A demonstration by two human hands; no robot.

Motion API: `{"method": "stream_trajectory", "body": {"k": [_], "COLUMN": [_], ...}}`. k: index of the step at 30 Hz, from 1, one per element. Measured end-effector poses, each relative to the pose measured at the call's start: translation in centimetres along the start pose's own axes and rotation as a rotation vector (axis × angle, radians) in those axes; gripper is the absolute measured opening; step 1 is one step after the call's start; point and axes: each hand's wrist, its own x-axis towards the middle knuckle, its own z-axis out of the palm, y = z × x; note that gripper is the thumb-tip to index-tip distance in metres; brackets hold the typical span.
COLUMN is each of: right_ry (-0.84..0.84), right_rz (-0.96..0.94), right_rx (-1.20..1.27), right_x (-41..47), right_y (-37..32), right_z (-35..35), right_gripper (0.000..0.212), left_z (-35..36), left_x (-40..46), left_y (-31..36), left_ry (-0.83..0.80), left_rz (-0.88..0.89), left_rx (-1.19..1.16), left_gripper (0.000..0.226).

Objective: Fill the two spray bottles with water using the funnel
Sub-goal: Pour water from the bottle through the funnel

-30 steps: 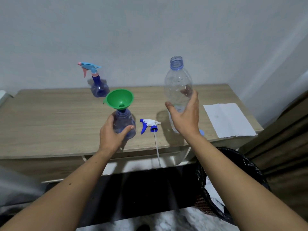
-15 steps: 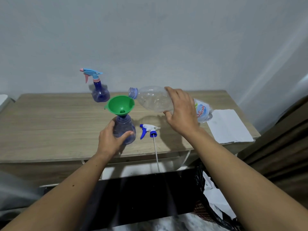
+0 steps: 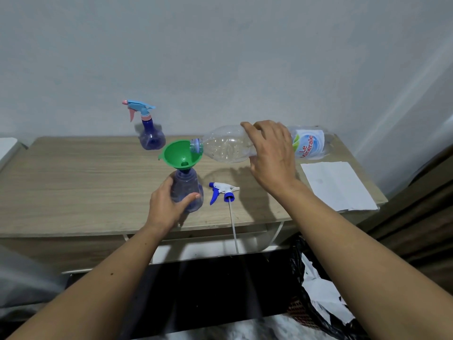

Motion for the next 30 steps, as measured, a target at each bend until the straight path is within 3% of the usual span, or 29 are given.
{"method": "stream_trajectory", "body": {"k": [30], "right_ry": [0.011], "right_rz": [-0.030], "right_rx": [-0.087], "right_x": [0.41], "right_y": [-0.14], "right_z": [-0.36], "right_gripper": [0.084], "left_z": [0.25], "left_x": [-0.13], "left_y": [-0.27], "left_ry": [-0.010], "left_rz": [-0.026], "left_rx": [-0.013], "left_gripper": [0.075]}}
